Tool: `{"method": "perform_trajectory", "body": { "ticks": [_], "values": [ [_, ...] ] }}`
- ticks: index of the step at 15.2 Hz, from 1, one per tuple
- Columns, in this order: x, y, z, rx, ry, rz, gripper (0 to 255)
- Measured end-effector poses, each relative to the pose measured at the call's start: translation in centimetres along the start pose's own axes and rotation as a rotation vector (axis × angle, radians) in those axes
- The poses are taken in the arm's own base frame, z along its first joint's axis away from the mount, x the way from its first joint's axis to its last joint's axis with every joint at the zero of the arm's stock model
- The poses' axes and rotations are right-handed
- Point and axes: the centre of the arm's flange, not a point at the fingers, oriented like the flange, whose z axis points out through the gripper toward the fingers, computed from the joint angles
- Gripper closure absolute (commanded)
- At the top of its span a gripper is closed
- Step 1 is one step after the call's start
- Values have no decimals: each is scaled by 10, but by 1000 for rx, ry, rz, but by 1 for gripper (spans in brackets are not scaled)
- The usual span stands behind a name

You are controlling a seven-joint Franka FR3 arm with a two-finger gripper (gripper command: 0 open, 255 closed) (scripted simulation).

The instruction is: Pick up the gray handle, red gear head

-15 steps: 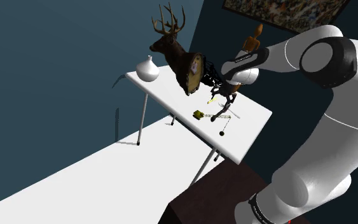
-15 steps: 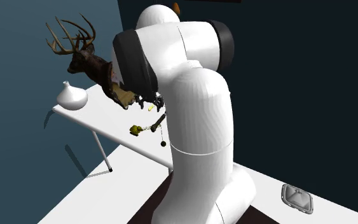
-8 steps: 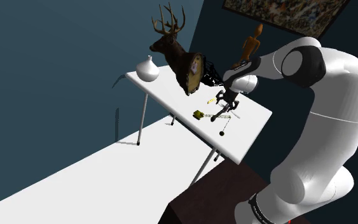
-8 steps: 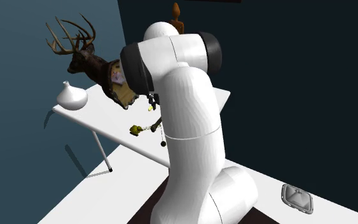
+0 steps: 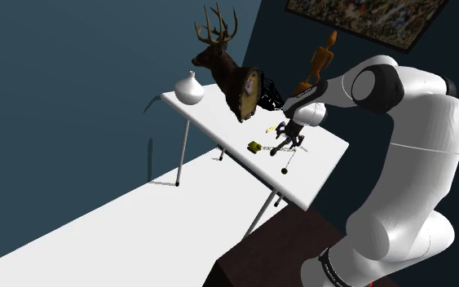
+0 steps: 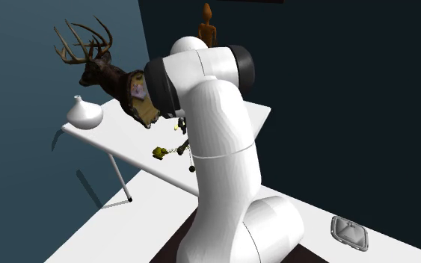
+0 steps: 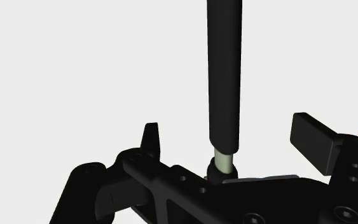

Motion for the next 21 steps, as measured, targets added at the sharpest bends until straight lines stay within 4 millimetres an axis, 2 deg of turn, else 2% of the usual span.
{"method": "perform_trajectory", "body": {
  "ticks": [1,2,12,15,21],
  "values": [
    [-1,0,4,0,0,0,0],
    [-1,1,5,0,0,0,255],
    [0,1,7,0,0,0,255],
    [0,-1,-4,0,0,0,255],
    [1,-2,-36,0,0,0,255]
  ]
}}
